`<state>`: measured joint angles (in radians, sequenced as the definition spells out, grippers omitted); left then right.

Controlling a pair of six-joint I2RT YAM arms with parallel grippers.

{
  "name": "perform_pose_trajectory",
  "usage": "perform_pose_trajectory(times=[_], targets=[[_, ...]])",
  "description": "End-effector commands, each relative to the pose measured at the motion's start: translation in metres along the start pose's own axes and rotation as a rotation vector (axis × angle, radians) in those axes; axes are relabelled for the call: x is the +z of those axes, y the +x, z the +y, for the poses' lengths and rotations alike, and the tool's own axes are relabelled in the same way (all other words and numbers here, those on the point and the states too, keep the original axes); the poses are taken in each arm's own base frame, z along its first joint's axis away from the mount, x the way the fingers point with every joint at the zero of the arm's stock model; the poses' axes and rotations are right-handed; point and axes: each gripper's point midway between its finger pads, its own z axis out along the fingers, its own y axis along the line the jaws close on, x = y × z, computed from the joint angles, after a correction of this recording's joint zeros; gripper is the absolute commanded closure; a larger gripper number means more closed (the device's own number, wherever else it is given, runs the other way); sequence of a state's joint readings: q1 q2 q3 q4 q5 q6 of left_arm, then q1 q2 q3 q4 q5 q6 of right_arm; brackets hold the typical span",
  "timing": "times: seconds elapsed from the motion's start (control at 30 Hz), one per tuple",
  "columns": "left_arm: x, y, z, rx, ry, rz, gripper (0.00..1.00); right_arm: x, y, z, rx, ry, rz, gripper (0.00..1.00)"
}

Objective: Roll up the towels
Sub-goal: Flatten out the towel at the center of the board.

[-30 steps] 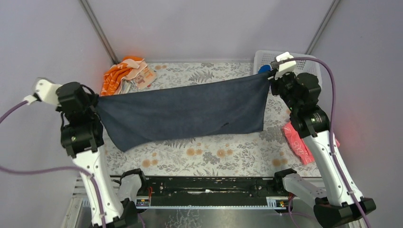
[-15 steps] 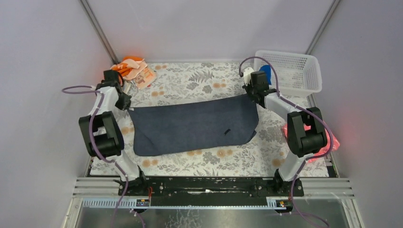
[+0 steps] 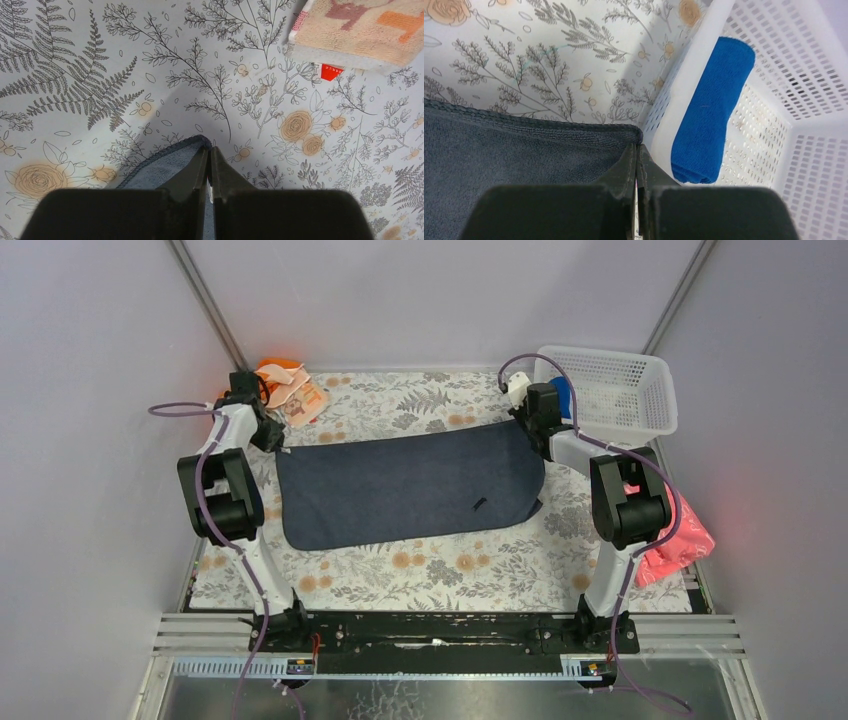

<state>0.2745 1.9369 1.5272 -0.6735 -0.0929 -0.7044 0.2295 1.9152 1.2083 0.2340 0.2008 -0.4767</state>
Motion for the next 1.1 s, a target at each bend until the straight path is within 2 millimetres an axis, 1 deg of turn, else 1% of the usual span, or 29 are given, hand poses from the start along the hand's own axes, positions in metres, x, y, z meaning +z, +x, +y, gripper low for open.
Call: perform_pose_trajectory(times=[0.0,0.07,0.17,0.23,0.27,0.33,0.4,0.43,0.47,0.5,0.6,0.67,0.7,0.77,0.83,0.9,0.93,1.0,1.03,1.07], targets=[[-0.006,-0.017,-0.016,-0.011,0.038,-0.056,0.98,-0.002,-0.043,-0.029,-0.002,0.075,-0.142,1.0],[-0.009,-0.022,-0.014,-0.014,0.025,-0.075,0.98,0.0,-0.055,-0.023,-0.012,0.021,-0.168,1.0],[-0.008,-0.024,-0.006,-0.023,-0.016,-0.087,0.98,0.008,-0.057,-0.016,-0.002,-0.025,-0.144,1.0],[-0.003,-0.024,0.003,-0.026,-0.05,-0.087,0.94,0.013,-0.054,-0.014,0.011,-0.029,-0.123,0.99],[0.0,-0.024,0.006,-0.025,-0.064,-0.085,0.93,0.015,-0.052,-0.013,0.018,-0.03,-0.113,0.96],[0.005,-0.024,0.01,-0.023,-0.08,-0.075,0.89,0.017,-0.052,-0.015,0.036,-0.021,-0.105,0.86],[0.007,-0.024,0.009,-0.021,-0.078,-0.07,0.78,0.017,-0.054,-0.018,0.053,-0.009,-0.094,0.72],[0.006,-0.025,0.006,-0.02,-0.069,-0.069,0.74,0.014,-0.057,-0.02,0.061,-0.011,-0.093,0.64],[0.004,-0.026,0.005,-0.019,-0.064,-0.069,0.69,0.011,-0.062,-0.022,0.075,-0.012,-0.098,0.56],[-0.001,-0.028,0.003,-0.019,-0.055,-0.074,0.64,0.006,-0.068,-0.024,0.092,-0.016,-0.107,0.5],[-0.019,-0.034,-0.002,-0.008,-0.028,-0.097,0.48,-0.015,-0.082,-0.029,0.171,-0.032,-0.125,0.41],[-0.033,-0.035,-0.003,0.009,-0.02,-0.102,0.39,-0.03,-0.085,-0.03,0.237,-0.05,-0.114,0.39],[-0.04,-0.032,-0.002,0.019,-0.017,-0.095,0.36,-0.038,-0.086,-0.03,0.277,-0.056,-0.107,0.39],[-0.053,-0.02,0.0,0.046,0.0,-0.082,0.3,-0.055,-0.08,-0.022,0.361,-0.093,-0.069,0.39],[-0.063,-0.001,0.007,0.07,0.007,-0.06,0.25,-0.072,-0.071,-0.015,0.453,-0.112,-0.033,0.38],[-0.07,0.023,0.016,0.088,0.026,-0.019,0.23,-0.087,-0.055,-0.005,0.543,-0.125,0.01,0.36],[-0.073,0.033,0.022,0.092,0.035,-0.001,0.22,-0.097,-0.052,-0.002,0.591,-0.13,0.019,0.34],[-0.078,0.052,0.034,0.094,0.051,0.031,0.21,-0.112,-0.037,0.009,0.667,-0.145,0.06,0.31],[-0.081,0.063,0.039,0.099,0.062,0.049,0.21,-0.119,-0.029,0.013,0.694,-0.15,0.082,0.28],[-0.082,0.071,0.046,0.104,0.063,0.061,0.21,-0.124,-0.016,0.021,0.724,-0.151,0.115,0.27]])
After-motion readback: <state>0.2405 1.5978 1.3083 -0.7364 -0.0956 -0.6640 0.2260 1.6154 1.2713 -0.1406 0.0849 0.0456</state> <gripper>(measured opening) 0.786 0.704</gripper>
